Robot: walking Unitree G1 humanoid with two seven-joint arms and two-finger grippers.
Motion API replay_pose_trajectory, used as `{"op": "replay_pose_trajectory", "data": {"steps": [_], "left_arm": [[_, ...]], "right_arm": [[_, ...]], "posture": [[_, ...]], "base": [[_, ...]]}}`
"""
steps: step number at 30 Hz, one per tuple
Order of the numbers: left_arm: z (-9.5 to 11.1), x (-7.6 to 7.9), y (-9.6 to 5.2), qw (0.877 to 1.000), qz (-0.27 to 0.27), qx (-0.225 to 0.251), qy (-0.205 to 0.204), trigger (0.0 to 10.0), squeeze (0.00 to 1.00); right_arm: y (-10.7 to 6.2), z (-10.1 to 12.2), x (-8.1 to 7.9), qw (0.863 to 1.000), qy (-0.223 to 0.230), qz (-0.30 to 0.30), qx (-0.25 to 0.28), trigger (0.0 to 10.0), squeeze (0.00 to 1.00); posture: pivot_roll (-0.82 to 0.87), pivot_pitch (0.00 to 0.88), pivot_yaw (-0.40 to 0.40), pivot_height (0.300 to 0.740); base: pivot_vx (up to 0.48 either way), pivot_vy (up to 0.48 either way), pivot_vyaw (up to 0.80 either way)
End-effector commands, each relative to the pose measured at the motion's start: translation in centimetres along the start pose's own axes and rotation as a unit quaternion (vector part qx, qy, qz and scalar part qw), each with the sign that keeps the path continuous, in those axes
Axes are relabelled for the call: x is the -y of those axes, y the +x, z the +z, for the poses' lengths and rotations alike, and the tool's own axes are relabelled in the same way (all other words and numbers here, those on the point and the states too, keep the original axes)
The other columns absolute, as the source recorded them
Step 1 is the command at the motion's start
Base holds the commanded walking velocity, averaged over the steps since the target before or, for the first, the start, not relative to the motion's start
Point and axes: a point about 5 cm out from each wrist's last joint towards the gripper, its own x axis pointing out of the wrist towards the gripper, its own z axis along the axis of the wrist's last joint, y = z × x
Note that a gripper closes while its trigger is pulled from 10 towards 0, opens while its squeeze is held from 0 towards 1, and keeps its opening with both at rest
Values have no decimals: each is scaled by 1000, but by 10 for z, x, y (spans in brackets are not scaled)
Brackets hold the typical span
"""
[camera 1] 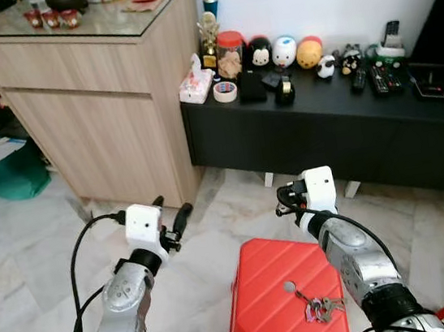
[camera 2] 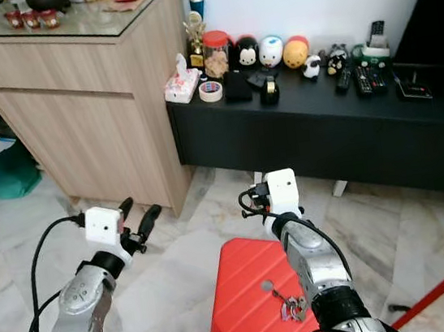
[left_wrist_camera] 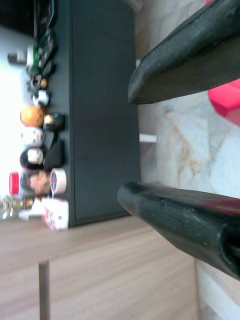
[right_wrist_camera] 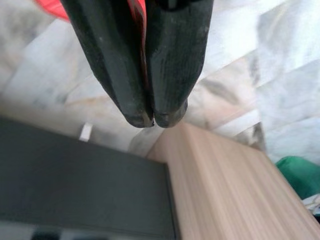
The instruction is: Hang keys on a hook
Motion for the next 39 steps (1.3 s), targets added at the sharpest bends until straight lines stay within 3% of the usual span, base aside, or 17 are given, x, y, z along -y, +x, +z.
{"op": "replay_pose_trajectory", "data": {"steps": [1,6,14,19,25,31,39], "left_arm": [[1,5,0,1000,-25,-6,9,10000,0],[7,15,2,997,-74,-8,0,10000,0],[20,29,5,986,-163,-14,24,10000,0],[26,34,6,980,-198,-20,30,10000,0],[29,38,4,969,-238,-36,49,10000,0],[27,42,3,958,-272,-57,73,10000,0],[27,42,3,954,-283,-68,73,10000,0]], "right_arm": [[0,9,0,1000,19,0,3,10000,0],[0,23,-6,999,33,12,9,10000,0],[-3,40,-29,990,127,54,-9,10000,0],[-7,43,-37,985,148,79,-31,10000,0],[-15,32,-43,986,87,117,-75,10000,0],[-20,34,-51,981,54,164,-92,10000,0],[-27,40,-57,975,51,194,-94,10000,0]], "posture": [[71,0,-74,740],[69,0,-75,740],[74,0,-81,740],[71,0,-84,740],[71,0,-90,740],[69,0,-93,740],[68,0,-92,740]], "base": [[0,0,0],[0,0,0],[0,0,0],[0,0,0],[0,0,0],[0,0,0],[0,0,0]]}}
